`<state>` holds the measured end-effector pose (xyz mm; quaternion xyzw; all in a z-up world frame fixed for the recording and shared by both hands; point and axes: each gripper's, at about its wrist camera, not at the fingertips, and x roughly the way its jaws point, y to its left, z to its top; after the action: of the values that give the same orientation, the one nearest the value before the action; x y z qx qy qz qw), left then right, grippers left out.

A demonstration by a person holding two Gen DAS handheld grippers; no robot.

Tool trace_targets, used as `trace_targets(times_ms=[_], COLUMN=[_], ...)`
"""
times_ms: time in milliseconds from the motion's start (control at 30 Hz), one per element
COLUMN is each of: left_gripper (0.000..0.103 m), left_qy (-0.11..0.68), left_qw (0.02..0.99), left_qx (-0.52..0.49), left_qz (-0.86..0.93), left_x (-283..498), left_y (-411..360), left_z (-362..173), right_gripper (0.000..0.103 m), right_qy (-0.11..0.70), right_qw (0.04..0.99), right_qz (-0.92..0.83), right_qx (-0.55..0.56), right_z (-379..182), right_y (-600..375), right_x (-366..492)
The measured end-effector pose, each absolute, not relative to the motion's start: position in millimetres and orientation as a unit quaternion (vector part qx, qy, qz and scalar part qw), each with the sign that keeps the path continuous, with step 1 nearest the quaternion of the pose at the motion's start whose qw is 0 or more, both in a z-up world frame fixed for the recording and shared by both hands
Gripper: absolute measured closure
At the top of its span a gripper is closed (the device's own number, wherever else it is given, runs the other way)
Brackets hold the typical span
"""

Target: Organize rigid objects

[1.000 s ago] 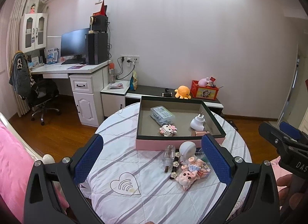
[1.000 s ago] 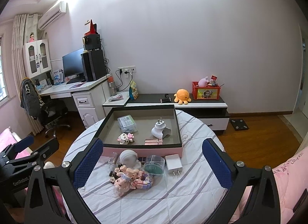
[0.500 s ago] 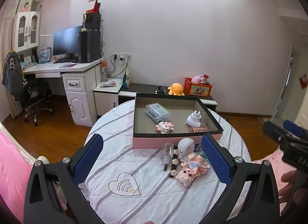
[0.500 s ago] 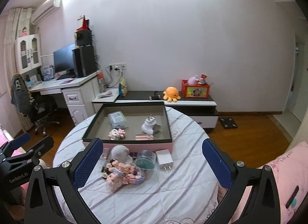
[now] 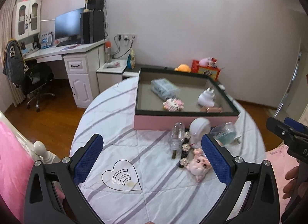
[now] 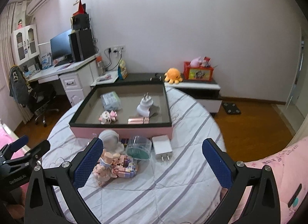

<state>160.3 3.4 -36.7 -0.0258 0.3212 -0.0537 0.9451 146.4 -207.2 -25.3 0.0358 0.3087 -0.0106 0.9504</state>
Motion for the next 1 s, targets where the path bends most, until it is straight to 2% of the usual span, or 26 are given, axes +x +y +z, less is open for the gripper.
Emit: trace_targets(times_ms=[267, 567, 733, 767, 800, 900, 967, 1000], left_gripper=[0.000, 0.000, 0.001, 0.002, 0.004, 0.010, 0.021, 0.025], left_qy=[0.376, 0.408, 0.418, 0.421, 0.424, 0.425, 0.423, 0.425], left_qw=[0.924, 0.909, 0.904, 0.903, 0.901, 0.900, 0.900, 0.900], left_qx=[-0.002, -0.002, -0.005, -0.006, -0.005, -0.026, -0.033, -0.034], left_qz=[-0.069, -0.084, -0.089, -0.090, -0.090, -0.096, -0.094, -0.094], left_x=[204, 240, 252, 254, 256, 261, 264, 266], left_y=[-17, -30, -35, -35, -35, -30, -28, -27], left_z=[-75, -100, -110, -112, -114, -116, -116, -117], right_gripper=[0.000, 0.001, 0.013, 0.019, 0.025, 0.030, 0.033, 0.038], right_qy=[0.366, 0.391, 0.405, 0.408, 0.411, 0.415, 0.413, 0.414], right_qw=[0.928, 0.916, 0.909, 0.908, 0.907, 0.905, 0.906, 0.906], right_qz=[0.012, 0.039, 0.055, 0.056, 0.059, 0.061, 0.063, 0.065], right_qx=[0.068, 0.075, 0.079, 0.077, 0.076, 0.069, 0.064, 0.065], right_z=[-71, -92, -102, -104, -106, -112, -111, -111], right_y=[-217, -211, -206, -205, -204, -199, -197, -197], right_x=[184, 210, 223, 225, 227, 231, 232, 233])
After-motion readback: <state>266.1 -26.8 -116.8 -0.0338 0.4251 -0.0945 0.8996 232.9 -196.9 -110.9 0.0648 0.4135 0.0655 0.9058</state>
